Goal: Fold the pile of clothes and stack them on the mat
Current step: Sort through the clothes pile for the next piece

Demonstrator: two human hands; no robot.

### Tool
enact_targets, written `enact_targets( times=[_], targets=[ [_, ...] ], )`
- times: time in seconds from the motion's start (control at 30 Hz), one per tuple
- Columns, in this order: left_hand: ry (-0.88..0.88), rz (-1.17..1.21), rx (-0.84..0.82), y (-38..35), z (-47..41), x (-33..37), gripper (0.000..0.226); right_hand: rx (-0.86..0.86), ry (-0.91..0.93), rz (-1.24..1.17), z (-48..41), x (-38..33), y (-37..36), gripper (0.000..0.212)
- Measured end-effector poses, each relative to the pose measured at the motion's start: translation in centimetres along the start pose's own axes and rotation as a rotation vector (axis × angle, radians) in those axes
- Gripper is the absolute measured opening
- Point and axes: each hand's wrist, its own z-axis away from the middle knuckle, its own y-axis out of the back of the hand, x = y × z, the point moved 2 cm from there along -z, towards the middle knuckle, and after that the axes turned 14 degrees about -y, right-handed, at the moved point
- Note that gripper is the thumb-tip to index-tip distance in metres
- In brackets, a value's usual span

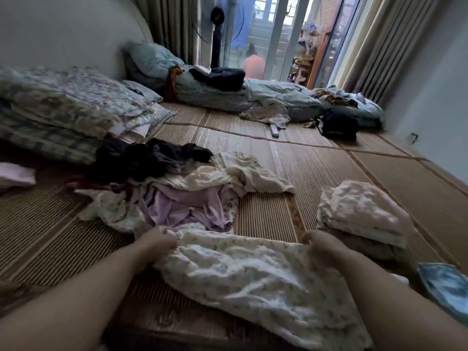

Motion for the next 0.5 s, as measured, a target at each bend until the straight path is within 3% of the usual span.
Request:
enact_targets(
  times=[0.07, 0.17, 0.27, 0.33, 0.4, 0.5],
  targets=[
    [0.191, 0.086, 0.056, 0.0, 1.2, 0.7, 0.019, 0.04, 0.004, -0.079, -0.2, 0.9, -0.7, 0.026],
    [0.22, 0.112, 0.091, 0.4, 1.8, 0.7, 0.041, 0.214, 0.006, -0.252, 0.6, 3.5, 1.3, 0.041],
    [0.21, 0.12, 0.128, 0.4, 2.2, 0.0, 0.049, 0.317, -0.192, -0.372, 2.1, 8.5, 3.4, 0.046],
    [0.194, 0.109, 0.117, 0.2, 2.3, -0.6, 0.035, 0.289, -0.384, -0.289, 3.1, 12.2, 3.5, 0.058],
    [0.186, 0.075, 0.113, 0.2, 2.3, -0.6, 0.034, 0.161, -0.523, -0.192, 3.7, 15.0, 2.2, 0.073],
    [0.181, 0.042, 0.097, 1.0, 2.5, -0.9, 0.04, 0.059, -0.554, -0.199, 3.8, 16.3, 0.5, 0.082]
  ],
)
